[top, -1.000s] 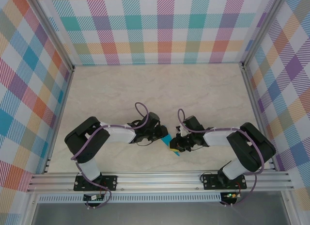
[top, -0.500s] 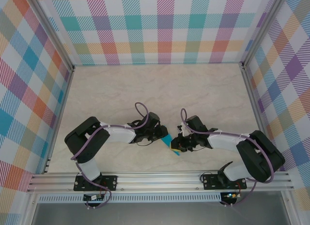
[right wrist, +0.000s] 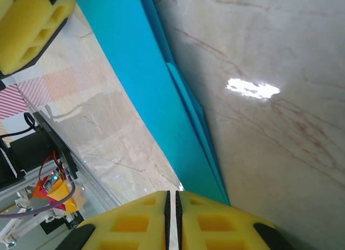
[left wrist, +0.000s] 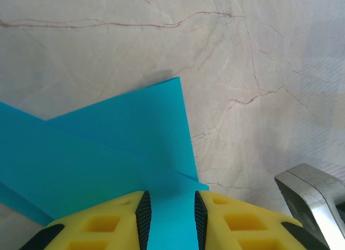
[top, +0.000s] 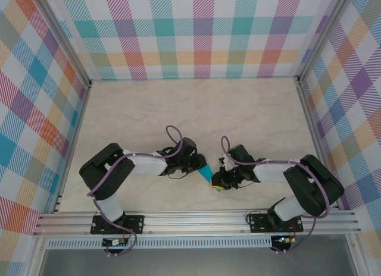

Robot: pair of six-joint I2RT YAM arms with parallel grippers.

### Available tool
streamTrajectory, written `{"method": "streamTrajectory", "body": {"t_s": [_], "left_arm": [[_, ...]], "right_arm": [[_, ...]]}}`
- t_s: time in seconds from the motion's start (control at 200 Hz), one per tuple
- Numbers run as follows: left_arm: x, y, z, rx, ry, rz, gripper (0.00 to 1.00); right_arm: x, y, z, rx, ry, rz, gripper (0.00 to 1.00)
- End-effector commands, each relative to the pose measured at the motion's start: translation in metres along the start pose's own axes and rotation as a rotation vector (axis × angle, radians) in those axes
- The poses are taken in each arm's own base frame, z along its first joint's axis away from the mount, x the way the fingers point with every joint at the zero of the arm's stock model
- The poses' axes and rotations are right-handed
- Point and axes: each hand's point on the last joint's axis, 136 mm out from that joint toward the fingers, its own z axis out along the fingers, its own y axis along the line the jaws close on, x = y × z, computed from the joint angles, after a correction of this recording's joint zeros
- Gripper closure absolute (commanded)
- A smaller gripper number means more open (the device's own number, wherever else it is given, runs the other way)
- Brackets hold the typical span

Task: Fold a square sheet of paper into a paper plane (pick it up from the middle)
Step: Perform the fifth fold on the wing at the bottom-center of the table.

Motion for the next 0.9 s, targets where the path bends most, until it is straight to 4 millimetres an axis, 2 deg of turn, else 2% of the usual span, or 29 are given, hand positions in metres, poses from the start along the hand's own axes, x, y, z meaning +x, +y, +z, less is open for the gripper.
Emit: {"method": "streamTrajectory", "body": {"t_s": [0.0, 0.185, 0.445, 0.55, 0.775, 0.895], "left_arm": [[0.012, 0.038, 0.000, -0.145, 0.035, -0.001, 0.70], [0.010, 0.039, -0.002, -0.150, 0.030, -0.006, 0.70], [0.008, 0.039, -0.001, -0.149, 0.028, -0.012, 0.70], [0.008, 0.038, -0.001, -0.145, 0.028, -0.013, 0.70], [0.008, 0.038, -0.001, -0.144, 0.031, -0.013, 0.70], [0.008, 0.037, -0.001, -0.139, 0.032, -0.011, 0.70]], "right_arm": [[0.030, -0.028, 0.004, 0.083, 0.088, 0.042, 0.86], [0.036, -0.038, -0.001, 0.196, 0.081, 0.027, 0.86], [0.046, -0.049, 0.000, 0.207, 0.085, 0.043, 0.87], [0.051, -0.047, 0.000, 0.164, 0.080, 0.039, 0.86], [0.060, -0.055, -0.006, 0.181, 0.074, 0.056, 0.85], [0.059, -0.052, -0.012, 0.193, 0.051, 0.054, 0.85]]}}
